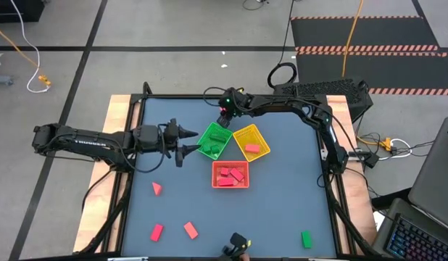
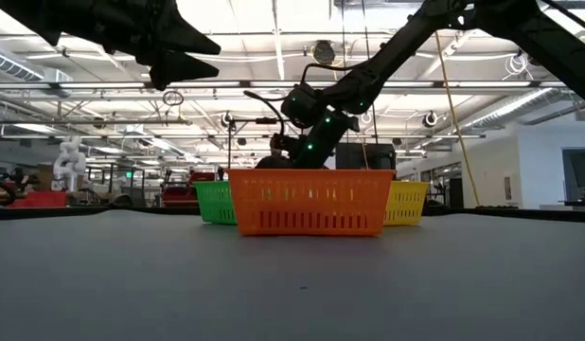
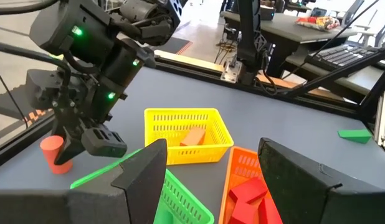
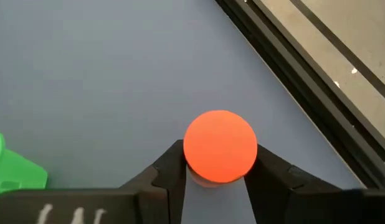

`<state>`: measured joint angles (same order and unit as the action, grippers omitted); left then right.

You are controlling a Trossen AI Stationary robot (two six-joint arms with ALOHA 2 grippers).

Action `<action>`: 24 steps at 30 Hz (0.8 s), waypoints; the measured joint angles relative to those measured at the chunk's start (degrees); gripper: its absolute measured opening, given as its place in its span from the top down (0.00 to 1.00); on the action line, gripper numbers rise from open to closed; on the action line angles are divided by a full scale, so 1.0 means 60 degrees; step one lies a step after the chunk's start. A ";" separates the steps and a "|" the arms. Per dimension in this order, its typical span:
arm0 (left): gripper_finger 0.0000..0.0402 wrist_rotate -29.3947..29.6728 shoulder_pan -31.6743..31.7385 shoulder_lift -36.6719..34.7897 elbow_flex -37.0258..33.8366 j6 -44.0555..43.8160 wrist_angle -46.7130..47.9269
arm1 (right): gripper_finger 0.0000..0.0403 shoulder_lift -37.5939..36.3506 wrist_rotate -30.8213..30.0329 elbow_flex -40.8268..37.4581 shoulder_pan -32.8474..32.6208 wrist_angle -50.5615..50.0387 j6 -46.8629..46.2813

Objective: Sort & place blocks by color
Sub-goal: Put the orange block into the yellow bin

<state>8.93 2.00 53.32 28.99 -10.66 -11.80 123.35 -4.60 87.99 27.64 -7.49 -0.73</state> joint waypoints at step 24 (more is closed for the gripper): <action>0.37 0.0007 -0.0178 0.0000 0.0000 -0.0382 0.0221 | 0.70 -0.4244 0.0030 -0.0054 -0.1495 -0.6763 -0.1007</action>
<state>8.97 0.93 53.32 28.99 -12.94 -10.47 97.89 -4.42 87.66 18.67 -48.07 -6.77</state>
